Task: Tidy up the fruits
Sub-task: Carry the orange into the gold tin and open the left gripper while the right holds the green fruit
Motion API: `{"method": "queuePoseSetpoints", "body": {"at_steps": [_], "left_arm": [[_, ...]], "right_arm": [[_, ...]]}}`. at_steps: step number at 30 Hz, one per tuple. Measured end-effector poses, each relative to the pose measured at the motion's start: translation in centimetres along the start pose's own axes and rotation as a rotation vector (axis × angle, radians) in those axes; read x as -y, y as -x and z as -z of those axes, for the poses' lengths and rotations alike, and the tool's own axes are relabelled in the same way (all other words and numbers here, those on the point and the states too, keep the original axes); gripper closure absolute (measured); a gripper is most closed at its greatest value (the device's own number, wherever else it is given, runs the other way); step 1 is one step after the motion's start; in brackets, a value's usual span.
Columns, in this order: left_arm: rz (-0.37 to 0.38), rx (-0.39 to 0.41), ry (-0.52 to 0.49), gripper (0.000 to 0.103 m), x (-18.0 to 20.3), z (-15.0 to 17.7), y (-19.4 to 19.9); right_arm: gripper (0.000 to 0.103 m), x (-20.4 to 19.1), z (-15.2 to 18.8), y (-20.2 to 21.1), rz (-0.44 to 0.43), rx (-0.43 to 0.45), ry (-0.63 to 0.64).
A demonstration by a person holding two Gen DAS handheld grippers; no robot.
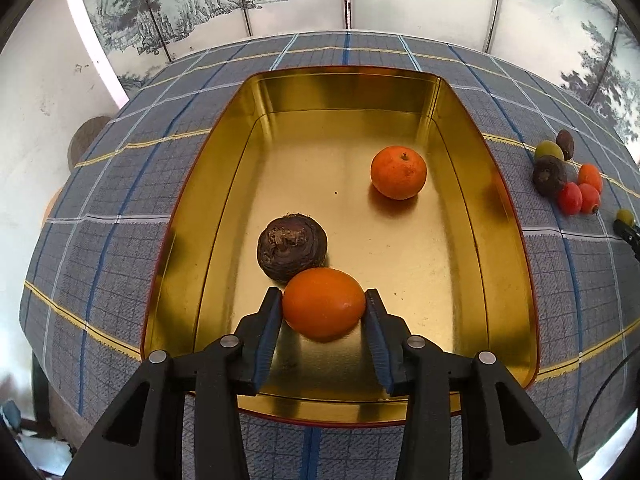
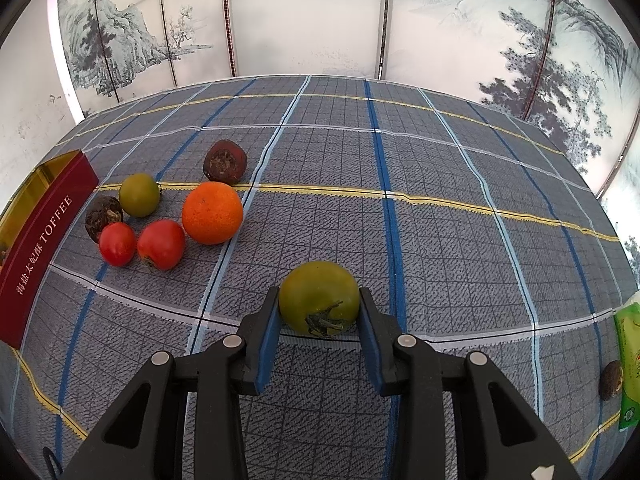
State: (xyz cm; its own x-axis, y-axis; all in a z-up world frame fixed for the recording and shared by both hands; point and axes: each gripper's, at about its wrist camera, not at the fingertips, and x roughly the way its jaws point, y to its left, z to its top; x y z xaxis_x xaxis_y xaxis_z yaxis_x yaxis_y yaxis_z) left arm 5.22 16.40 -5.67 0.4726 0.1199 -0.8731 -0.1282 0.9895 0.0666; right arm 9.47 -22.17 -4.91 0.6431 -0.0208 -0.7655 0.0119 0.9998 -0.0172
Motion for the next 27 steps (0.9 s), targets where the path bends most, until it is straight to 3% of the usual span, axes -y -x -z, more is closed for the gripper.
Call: {"method": "queuePoseSetpoints", "body": {"at_steps": [3, 9, 14, 20, 27], "left_arm": [[-0.007, 0.031, -0.008, 0.047, 0.1, 0.0, 0.5], [0.012, 0.116, -0.028, 0.036, 0.5, 0.0, 2.6], [0.007, 0.173, -0.005, 0.028, -0.1, 0.3, 4.4], [-0.006, 0.208, 0.08, 0.028, -2.9, 0.8, 6.1], [-0.049, 0.221, 0.202, 0.028, -7.8, 1.5, 7.0]], "right_arm": [[0.07, -0.1, -0.3, 0.7, -0.011, 0.009, -0.009], [0.07, -2.4, -1.6, 3.4, -0.074, 0.055, 0.019], [0.07, -7.5, -2.7, 4.9, -0.181, 0.078, 0.101], [0.07, -15.6, -3.9, 5.6, -0.331, 0.069, 0.234], [0.07, -23.3, -4.2, 5.7, -0.417, 0.051, 0.388]]}}
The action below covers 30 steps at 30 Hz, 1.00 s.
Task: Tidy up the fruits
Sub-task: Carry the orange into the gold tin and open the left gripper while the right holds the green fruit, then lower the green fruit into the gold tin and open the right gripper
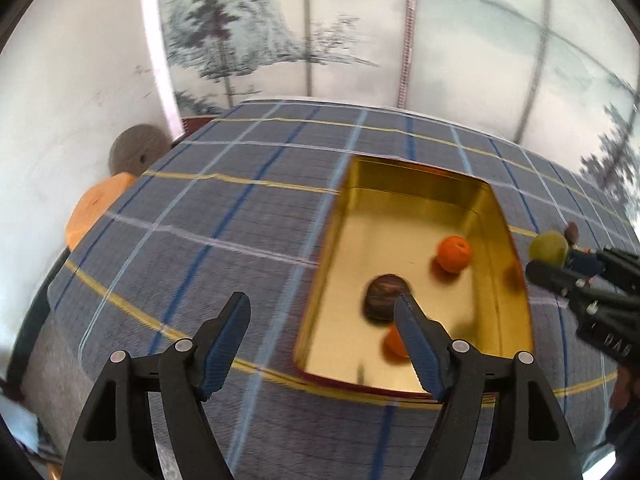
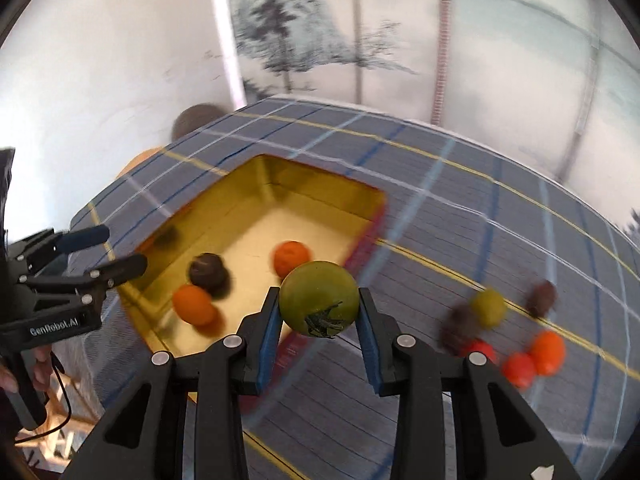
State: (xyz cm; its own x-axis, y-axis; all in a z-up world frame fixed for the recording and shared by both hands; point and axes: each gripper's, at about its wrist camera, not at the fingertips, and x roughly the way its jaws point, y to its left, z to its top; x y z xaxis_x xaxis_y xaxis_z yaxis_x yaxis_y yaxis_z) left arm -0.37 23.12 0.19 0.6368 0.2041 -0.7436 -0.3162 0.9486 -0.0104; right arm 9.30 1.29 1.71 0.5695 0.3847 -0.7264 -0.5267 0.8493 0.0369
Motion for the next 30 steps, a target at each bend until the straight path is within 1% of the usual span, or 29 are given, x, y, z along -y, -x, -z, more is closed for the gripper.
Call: {"method": "queuePoseSetpoints", "body": {"at_steps": [2, 5, 11, 13, 16, 23, 30], "left_arm": [[-0.002, -0.005, 0.025, 0.028, -1.1, 0.2, 0.1], [-0.02, -0.021, 0.047, 0.028, -2.4, 0.6, 0.0], [-0.043, -0.042, 0.061, 0.028, -3.5, 1.2, -0.2], [-0.05, -0.049, 0.065, 0.028, -3.8, 1.3, -0.3], [-0.06, -0.057, 0.07, 0.028, -3.9, 1.4, -0.5], [-0.055, -0.075, 0.071, 0.028, -3.8, 1.5, -1.0], [-0.051, -0.077, 0.058, 0.028, -3.3, 1.5, -0.9]], "right_arm": [[0.07, -1.6, -0.7, -1.1, -0.016, -0.014, 0.038], [0.07, -2.9, -1.2, -2.5, -0.031, -0.042, 0.065], [0.07, -4.6, -1.5, -5.4, -0.016, -0.114, 0.122], [0.07, -4.9, -1.5, -6.0, -0.015, -0.125, 0.128], [0.069, -5.2, -1.3, -6.6, -0.012, -0.141, 0.136], [0.068, -5.9, -1.1, -7.4, -0.01, -0.164, 0.148], [0.067, -6.1, -1.0, -7.5, -0.02, -0.161, 0.139]]}}
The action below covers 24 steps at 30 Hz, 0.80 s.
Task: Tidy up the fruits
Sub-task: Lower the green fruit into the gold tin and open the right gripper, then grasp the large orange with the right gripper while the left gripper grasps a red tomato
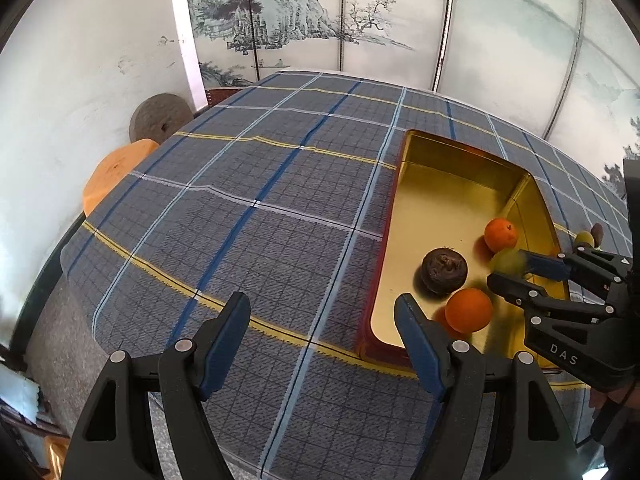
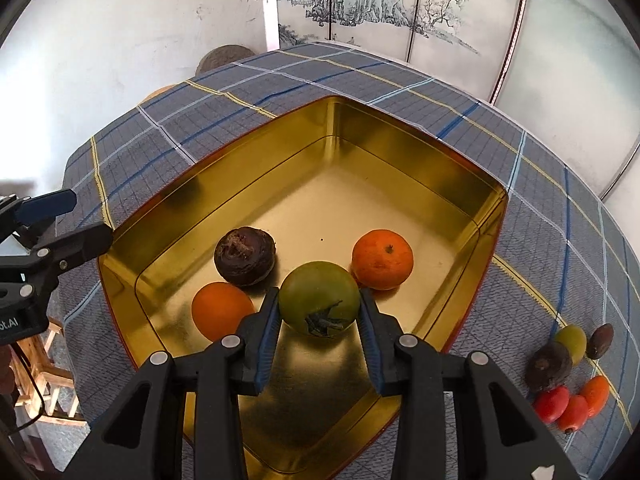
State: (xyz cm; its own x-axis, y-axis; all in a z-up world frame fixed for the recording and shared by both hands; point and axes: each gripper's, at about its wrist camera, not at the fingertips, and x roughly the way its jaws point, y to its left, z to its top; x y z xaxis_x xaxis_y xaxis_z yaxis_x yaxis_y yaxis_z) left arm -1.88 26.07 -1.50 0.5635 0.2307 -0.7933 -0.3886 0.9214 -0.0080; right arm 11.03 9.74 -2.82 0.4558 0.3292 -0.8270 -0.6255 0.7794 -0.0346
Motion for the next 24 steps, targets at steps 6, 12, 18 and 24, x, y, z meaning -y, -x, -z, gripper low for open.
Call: {"method": "queuePoseSetpoints", "body": {"at_steps": [6, 12, 18, 24], "left_arm": [[0.001, 0.005, -0.001, 0.028, 0.4, -0.2, 0.3], [0.031, 0.027, -0.031, 0.028, 2.5, -0.6, 1.2], [0.084, 0.034, -0.098, 0.028, 6.3, -0.8, 1.7], [0.138, 0.03, -0.169, 0.028, 10.6, -0.7, 1.9]], "right_arm": [[0.061, 0.1, -0.2, 0.9, -0.004, 0.035, -0.011], [0.061, 2.2, 0.8, 5.3, -0.023, 0.163, -0.097], [0.061, 7.7, 5.1, 8.9, 0.097, 0.193, -0.209], [0.061, 16.1, 10.6, 10.5, 0.256, 0.151, -0.367]]}}
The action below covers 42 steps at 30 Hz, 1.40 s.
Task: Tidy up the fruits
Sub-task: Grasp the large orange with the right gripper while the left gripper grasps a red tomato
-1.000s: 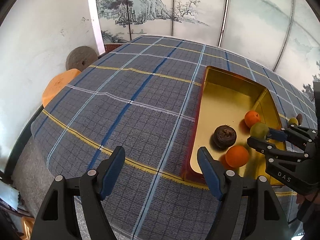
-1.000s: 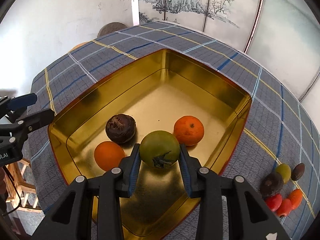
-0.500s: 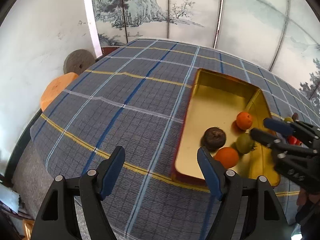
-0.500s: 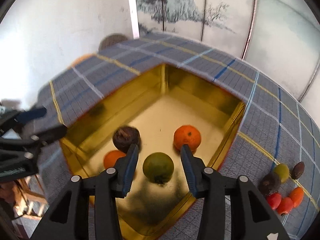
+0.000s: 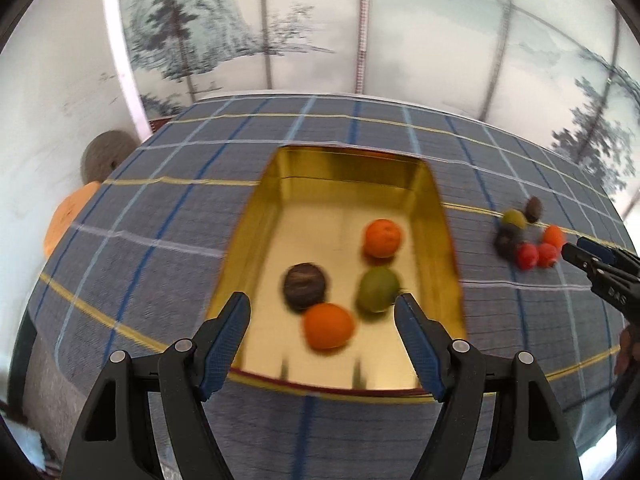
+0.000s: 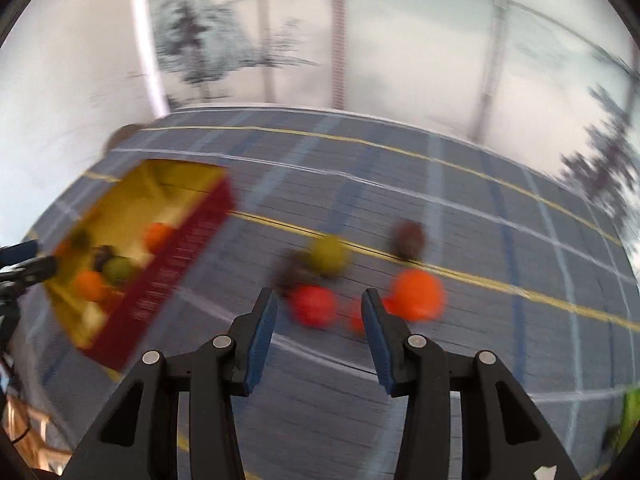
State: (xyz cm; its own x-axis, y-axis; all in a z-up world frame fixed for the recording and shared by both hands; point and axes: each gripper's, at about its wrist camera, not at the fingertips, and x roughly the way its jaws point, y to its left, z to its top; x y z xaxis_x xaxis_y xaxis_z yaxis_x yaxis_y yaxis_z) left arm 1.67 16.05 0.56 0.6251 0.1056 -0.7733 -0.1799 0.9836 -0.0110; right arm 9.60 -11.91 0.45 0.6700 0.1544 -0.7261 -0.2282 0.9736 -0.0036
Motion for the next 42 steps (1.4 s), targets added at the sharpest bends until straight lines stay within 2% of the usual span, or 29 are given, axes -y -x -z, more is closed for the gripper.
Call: {"method": "queuePoseSetpoints", "body": {"at_steps": [4, 9, 19, 26, 32, 37, 42], "left_arm": [[0.041, -0.003, -0.047, 0.028, 3.0, -0.5, -0.2], [0.084, -0.012, -0.092, 0.028, 6.0, -1.0, -0.7], [0.13, -0.04, -0.166, 0.028, 11.1, -1.5, -2.2], [0.151, -0.066, -0.207, 0.028, 13.7, -1.4, -3.8], [0.179, -0.096, -0.21, 0.028, 15.2, -1.4, -5.3], [0.196, -0.089, -0.215, 0.028, 16.3, -1.6, -6.2], [0.215, -0.09, -0.206, 0.029, 17.5, -1.9, -7.4]], "right_arm": [[0.061, 4.4, 1.3, -1.0, 0.058, -0.032, -0.046], [0.061, 6.7, 2.2, -2.8, 0.056, -0.064, -0.063], [0.061, 6.1, 1.0, -5.9, 0.013, -0.063, -0.017], [0.063, 6.1, -0.4, -6.6, -0.025, -0.038, -0.033], [0.065, 6.1, -0.1, -6.4, -0.04, -0.024, -0.038], [0.065, 6.4, 0.6, -5.5, -0.008, -0.016, -0.047], [0.065, 8.0, 1.9, -4.0, 0.088, -0.011, -0.047]]}}
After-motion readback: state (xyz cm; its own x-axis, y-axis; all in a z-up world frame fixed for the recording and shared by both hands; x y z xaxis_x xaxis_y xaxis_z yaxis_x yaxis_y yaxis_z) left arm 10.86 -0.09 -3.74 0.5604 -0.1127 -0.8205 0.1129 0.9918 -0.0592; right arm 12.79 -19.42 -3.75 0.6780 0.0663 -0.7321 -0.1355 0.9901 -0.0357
